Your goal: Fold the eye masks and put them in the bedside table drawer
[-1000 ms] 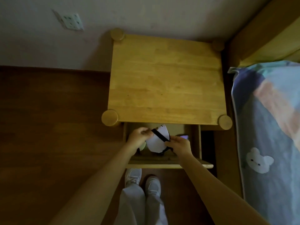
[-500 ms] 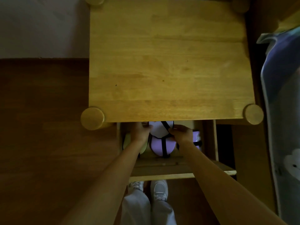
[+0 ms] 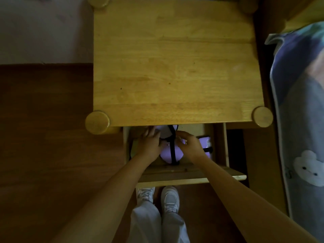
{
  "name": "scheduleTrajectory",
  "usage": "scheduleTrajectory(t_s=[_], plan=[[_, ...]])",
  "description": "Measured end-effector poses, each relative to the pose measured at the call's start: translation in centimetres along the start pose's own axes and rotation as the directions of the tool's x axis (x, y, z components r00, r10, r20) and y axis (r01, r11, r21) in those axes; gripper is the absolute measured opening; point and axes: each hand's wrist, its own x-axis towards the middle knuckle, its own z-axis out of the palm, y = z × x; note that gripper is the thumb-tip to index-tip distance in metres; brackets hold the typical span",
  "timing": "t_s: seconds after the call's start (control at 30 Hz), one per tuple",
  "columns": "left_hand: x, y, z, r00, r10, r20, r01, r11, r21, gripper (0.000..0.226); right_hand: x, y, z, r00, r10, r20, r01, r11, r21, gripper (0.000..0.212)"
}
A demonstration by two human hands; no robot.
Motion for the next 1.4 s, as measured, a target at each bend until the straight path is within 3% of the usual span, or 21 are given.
scheduleTrajectory(t_s=[0.07, 0.13, 0.2, 0.27, 0.47, 0.63, 0.83, 1.03, 1.1, 1.2, 1.27, 1.4], plan=[[-2.3, 0.4, -0.2, 0.982, 0.158, -0.107, -0.150, 0.986, 0.072, 0.066, -2.3, -0.1, -0.8, 0.986, -0.166, -0.017, 0.160, 0.970, -0.181, 0.040], [-4.7, 0.7, -0.3, 0.905, 0.385, -0.181, -0.356, 0.918, 0.172, 0.081, -4.4, 0.6, -1.3, 0.928, -0.372, 0.035, 0.357, 0.857, -0.371, 0.050], [-6.4, 0.5, -0.1, 0.816, 0.556, -0.161, -0.507, 0.820, 0.265, 0.090, -6.1, 1.6, -1.9, 0.860, -0.487, 0.154, 0.490, 0.704, -0.513, 0.069], [-7.2, 0.1, 0.0, 0.790, 0.609, -0.075, -0.555, 0.762, 0.333, 0.099, -7.0, 2.8, -2.2, 0.834, -0.501, 0.232, 0.532, 0.614, -0.583, 0.082], [-7.6, 0.2, -0.6, 0.764, 0.639, -0.091, -0.553, 0.720, 0.419, 0.098, -7.7, 3.3, -2.7, 0.816, -0.542, 0.201, 0.513, 0.519, -0.683, 0.094], [-7.8, 0.1, -2.1, 0.735, 0.613, -0.290, -0.418, 0.747, 0.518, 0.096, -7.5, 1.6, -3.2, 0.768, -0.635, 0.087, 0.446, 0.433, -0.783, 0.091], [-6.2, 0.6, -4.9, 0.740, 0.531, -0.412, -0.276, 0.799, 0.534, 0.112, -5.2, -1.0, -4.2, 0.788, -0.615, -0.033, 0.303, 0.433, -0.849, 0.100], [-4.5, 1.0, -5.9, 0.602, 0.593, -0.534, -0.265, 0.780, 0.567, 0.083, -3.5, -2.4, -4.6, 0.743, -0.662, -0.098, 0.225, 0.385, -0.895, 0.082], [-3.7, 1.2, -6.1, 0.513, 0.653, -0.557, -0.248, 0.734, 0.632, 0.062, -3.0, -2.5, -4.5, 0.689, -0.712, -0.139, 0.185, 0.359, -0.915, 0.062], [-2.3, 1.8, -6.8, 0.311, 0.739, -0.598, -0.202, 0.666, 0.718, 0.015, -2.1, -2.8, -4.9, 0.567, -0.810, -0.149, 0.188, 0.303, -0.934, 0.033], [-1.5, 1.9, -7.1, 0.244, 0.770, -0.589, -0.176, 0.633, 0.754, 0.009, -1.7, -3.3, -5.6, 0.522, -0.844, -0.118, 0.208, 0.261, -0.943, 0.027], [-0.9, 2.2, -6.8, 0.223, 0.770, -0.598, -0.130, 0.631, 0.765, 0.012, -1.6, -4.2, -6.2, 0.558, -0.827, -0.071, 0.225, 0.232, -0.946, 0.030]])
